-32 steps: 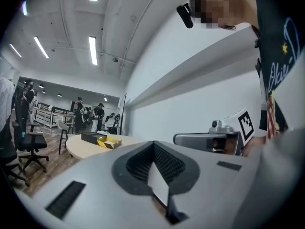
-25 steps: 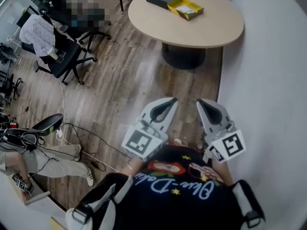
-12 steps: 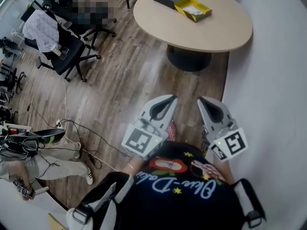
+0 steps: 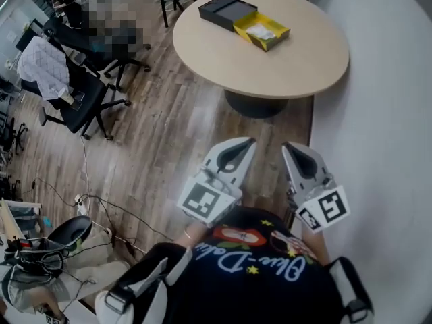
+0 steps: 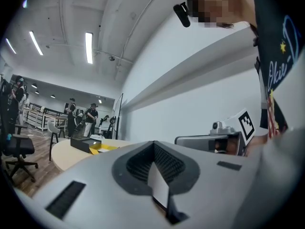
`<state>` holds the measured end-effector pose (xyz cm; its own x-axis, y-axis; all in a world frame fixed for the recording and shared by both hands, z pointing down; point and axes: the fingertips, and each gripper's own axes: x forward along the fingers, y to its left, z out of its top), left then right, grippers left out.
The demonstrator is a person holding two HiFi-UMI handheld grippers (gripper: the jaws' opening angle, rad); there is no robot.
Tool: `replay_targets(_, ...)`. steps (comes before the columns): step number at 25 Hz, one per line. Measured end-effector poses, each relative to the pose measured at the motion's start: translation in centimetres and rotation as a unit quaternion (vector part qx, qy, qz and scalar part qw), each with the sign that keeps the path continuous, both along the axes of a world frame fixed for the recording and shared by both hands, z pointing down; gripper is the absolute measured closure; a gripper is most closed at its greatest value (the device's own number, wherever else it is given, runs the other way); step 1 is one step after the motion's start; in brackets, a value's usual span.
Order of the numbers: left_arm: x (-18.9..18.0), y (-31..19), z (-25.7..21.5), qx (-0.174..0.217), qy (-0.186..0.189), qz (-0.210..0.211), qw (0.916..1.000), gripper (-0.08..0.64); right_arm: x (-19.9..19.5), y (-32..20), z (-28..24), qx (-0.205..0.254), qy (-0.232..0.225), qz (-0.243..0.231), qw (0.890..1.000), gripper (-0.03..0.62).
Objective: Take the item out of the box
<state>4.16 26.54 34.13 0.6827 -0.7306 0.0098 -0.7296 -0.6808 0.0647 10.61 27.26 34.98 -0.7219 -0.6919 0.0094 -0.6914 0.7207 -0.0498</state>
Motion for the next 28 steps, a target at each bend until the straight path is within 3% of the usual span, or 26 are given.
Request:
replay_targets(10,-1.4,-9.3,-0.9,-0.003,0.003,0.044,0.9990,0.574,-1.5,-7.9,-0.7,-0.024,-0.029,0.052,0.998,0.595)
replay_targets(28,-5.2,-21.8,-0.2,-0.013,0.016,0.096,0.9952,0.574,-5.9,-19.1,-0.5,-0.042,-0.011,0.101,0.994,0.595)
